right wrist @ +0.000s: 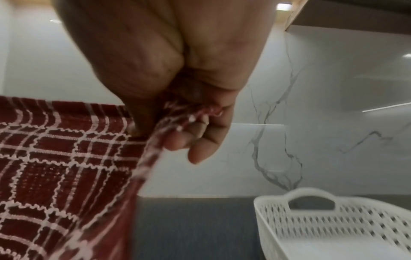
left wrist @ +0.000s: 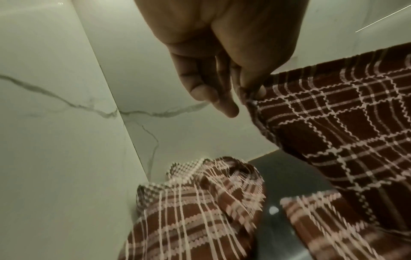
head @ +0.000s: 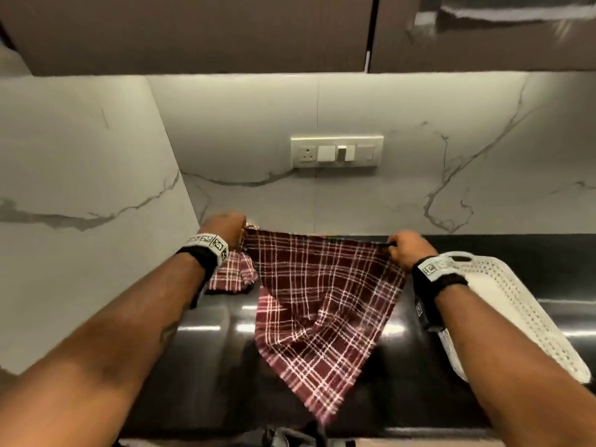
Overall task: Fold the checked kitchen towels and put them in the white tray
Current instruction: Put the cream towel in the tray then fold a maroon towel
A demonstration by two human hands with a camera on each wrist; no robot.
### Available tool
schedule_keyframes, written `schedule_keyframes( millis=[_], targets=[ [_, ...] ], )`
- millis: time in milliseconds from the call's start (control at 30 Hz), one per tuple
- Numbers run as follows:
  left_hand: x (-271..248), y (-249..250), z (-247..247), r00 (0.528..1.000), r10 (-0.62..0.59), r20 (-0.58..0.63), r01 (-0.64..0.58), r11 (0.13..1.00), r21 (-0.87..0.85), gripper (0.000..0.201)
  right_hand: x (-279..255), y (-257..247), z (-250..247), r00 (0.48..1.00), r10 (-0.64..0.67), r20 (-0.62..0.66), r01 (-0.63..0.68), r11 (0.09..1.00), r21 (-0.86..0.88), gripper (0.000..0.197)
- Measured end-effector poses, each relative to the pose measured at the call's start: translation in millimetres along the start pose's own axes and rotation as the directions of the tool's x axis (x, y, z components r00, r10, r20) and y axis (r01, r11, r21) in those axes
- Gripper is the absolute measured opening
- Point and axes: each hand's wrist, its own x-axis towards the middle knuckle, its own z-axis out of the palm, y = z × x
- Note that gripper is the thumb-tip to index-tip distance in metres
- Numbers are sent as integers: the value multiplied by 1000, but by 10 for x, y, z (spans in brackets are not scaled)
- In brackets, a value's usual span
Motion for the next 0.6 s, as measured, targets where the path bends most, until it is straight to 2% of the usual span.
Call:
schedule_keyframes(
  millis=[67,133,200,267,367,433,500,600],
  targets=[
    [214,-163,-304,995,-52,-85,48,998,-47,17,183,-148,-346,989,-2,-145,5,1000,19,23],
    [330,-284,-646,968,-117,-221,93,989,-116,20,280,-267,-686,939,-45,-342,75,995,73,26],
    [308,-358,-1001,907,-168,-385,103,977,-185,21,270,-373,-983,863,-84,-498,162,980,116,27],
    [236,-440,-1252,827,-198,-526,43,956,-292,22,180,-431,-1213,797,-114,-593,229,966,122,25],
    [-61,-505,-1485,754,-202,-625,-69,922,-381,21,-89,-445,-1418,741,-178,-648,359,920,158,26],
    [-360,-472,-1518,723,-186,-665,-138,905,-403,20,-302,-400,-1425,727,-195,-658,411,892,190,25],
    [-690,-428,-1415,717,-168,-677,-177,894,-411,21,-532,-303,-1305,739,-191,-646,423,878,224,16],
    [-1257,-336,-1065,759,-136,-637,-176,899,-401,16,-892,-65,-936,788,-191,-585,425,857,293,14]
  ],
)
